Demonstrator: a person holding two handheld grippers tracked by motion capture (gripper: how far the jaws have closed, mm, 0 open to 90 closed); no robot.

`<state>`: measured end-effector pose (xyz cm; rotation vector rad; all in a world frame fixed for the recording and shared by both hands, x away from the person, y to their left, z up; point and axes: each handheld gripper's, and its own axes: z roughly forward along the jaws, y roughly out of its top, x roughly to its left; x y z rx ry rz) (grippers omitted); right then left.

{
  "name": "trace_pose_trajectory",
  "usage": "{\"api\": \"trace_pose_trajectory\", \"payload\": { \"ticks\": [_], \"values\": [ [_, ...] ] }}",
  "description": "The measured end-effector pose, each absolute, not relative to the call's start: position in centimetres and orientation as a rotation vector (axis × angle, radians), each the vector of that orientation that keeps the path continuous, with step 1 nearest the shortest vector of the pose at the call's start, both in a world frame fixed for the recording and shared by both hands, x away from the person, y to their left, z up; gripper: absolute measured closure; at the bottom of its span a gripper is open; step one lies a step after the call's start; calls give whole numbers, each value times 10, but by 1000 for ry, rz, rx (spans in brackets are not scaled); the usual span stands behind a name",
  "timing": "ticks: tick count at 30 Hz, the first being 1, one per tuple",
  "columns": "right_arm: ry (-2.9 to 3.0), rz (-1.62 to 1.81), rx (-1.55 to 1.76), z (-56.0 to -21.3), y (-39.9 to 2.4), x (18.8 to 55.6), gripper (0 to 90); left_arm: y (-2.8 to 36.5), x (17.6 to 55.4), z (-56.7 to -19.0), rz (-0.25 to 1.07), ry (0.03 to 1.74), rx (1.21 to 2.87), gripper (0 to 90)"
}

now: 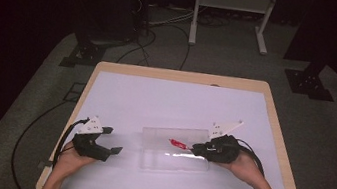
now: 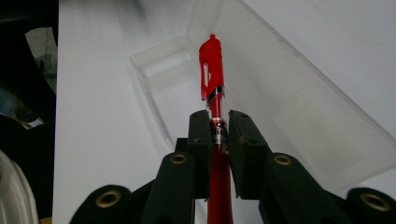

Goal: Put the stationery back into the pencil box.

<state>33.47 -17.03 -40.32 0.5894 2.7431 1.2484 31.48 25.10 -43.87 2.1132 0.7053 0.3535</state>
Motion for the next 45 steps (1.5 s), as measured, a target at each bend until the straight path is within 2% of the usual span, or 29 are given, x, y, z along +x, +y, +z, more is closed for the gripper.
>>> {"api": "trace_pose_trajectory", "payload": {
  "ticks": [45],
  "values": [
    [2913, 1209, 465, -446, -144, 358, 788, 252, 315, -440, 345, 711, 2111, 163]
  ]
}}
